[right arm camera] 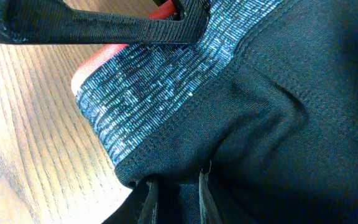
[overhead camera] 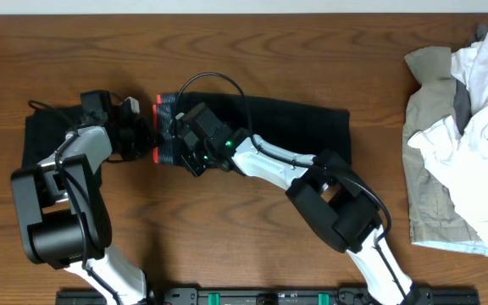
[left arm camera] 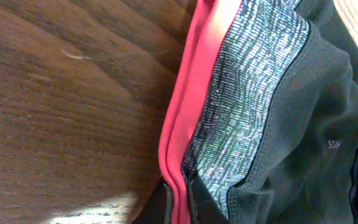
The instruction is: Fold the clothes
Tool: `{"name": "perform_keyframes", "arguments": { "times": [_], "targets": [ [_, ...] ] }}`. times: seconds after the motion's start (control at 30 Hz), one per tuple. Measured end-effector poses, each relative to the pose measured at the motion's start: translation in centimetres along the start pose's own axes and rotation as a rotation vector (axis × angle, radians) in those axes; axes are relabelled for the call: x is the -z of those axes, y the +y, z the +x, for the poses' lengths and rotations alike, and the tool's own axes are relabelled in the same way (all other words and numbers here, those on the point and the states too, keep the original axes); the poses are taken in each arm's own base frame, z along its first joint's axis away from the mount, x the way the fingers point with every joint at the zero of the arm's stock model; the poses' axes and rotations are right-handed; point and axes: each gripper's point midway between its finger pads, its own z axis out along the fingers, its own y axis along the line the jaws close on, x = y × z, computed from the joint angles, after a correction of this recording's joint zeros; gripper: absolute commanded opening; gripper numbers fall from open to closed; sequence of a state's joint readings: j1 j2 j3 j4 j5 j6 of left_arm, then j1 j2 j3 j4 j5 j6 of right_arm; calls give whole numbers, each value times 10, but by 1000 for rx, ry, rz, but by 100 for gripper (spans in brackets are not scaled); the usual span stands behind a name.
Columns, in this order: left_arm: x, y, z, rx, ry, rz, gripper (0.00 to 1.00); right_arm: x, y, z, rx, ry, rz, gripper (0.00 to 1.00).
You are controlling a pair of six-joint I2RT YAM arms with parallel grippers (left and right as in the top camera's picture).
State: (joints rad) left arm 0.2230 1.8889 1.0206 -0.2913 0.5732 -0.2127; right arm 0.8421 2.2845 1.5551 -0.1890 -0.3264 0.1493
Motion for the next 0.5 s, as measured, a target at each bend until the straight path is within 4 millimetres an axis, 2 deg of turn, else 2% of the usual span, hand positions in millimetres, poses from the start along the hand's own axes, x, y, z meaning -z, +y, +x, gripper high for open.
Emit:
{"name": "perform_keyframes", "arguments": {
  "times": [0.2, 0.3, 0.37, 0.5],
  "targets": [
    [2, 3, -1, 4, -5, -12, 6, 2, 3, 0, -6, 5, -14, 33],
    [8, 10, 0, 20, -5, -49, 6, 12, 2, 0, -17, 19, -7, 34],
    [17, 19, -2, 40, -21, -84, 6, 27, -1, -7, -29, 16, 7, 34],
    [42, 32, -17, 65, -97, -125, 6, 87, -19, -37, -66, -46, 63, 34]
  ]
}}
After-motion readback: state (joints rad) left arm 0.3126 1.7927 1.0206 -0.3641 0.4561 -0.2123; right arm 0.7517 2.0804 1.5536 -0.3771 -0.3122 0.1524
